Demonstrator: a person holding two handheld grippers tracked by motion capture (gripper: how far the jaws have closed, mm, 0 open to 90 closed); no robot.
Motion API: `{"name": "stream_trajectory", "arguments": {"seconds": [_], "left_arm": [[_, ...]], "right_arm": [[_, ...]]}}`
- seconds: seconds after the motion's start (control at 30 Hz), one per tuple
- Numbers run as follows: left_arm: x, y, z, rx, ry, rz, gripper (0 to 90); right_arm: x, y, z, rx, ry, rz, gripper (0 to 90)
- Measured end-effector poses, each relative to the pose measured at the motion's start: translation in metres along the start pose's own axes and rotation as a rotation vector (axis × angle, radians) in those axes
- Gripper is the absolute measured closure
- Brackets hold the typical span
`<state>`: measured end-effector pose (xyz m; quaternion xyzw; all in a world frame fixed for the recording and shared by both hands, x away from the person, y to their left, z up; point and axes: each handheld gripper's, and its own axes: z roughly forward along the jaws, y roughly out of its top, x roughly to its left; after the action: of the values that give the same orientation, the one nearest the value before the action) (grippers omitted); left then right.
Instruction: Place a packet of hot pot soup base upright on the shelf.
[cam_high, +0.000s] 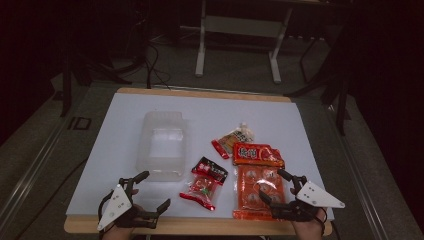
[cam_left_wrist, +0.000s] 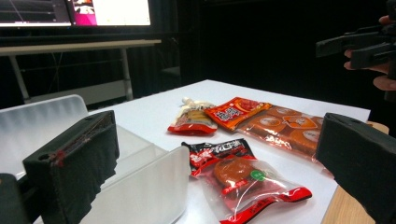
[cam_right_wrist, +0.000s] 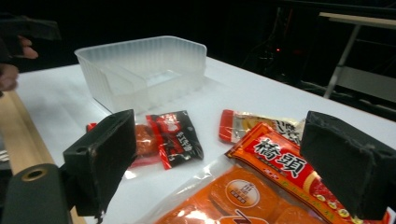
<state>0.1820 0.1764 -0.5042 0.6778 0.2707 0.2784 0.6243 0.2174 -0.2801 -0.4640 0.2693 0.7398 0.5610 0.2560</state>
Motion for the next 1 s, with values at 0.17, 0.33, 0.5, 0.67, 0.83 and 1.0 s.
{"name": "stream_trajectory", "arguments": {"seconds": [0.17,0.33,0.5,0.67,0.83,1.0], "left_arm": [[0.000,0.000,0.000,-0.012,-0.010,-0.024,0.0],[-0.001,0.002,0.000,-0.003,0.006,-0.024,0.0],[-0.003,0.004,0.001,0.011,-0.016,-0.027,0.0],[-0.004,0.005,0.000,0.009,-0.016,-0.015,0.0],[-0.002,0.004,0.000,0.002,-0.017,-0.028,0.0],[-0.002,0.004,0.001,0.006,-0.032,-0.034,0.0]], "right_arm": [[0.002,-0.002,0.003,0.031,0.010,-0.009,10.1],[0.001,0.000,0.002,0.033,0.030,0.011,10.1],[0.003,0.003,-0.001,0.025,0.045,0.019,10.1],[0.007,0.013,-0.003,0.002,0.089,0.020,10.1],[0.010,0.026,-0.004,-0.018,0.124,0.009,10.2],[0.010,0.036,-0.003,0.006,0.115,-0.006,10.1]]}}
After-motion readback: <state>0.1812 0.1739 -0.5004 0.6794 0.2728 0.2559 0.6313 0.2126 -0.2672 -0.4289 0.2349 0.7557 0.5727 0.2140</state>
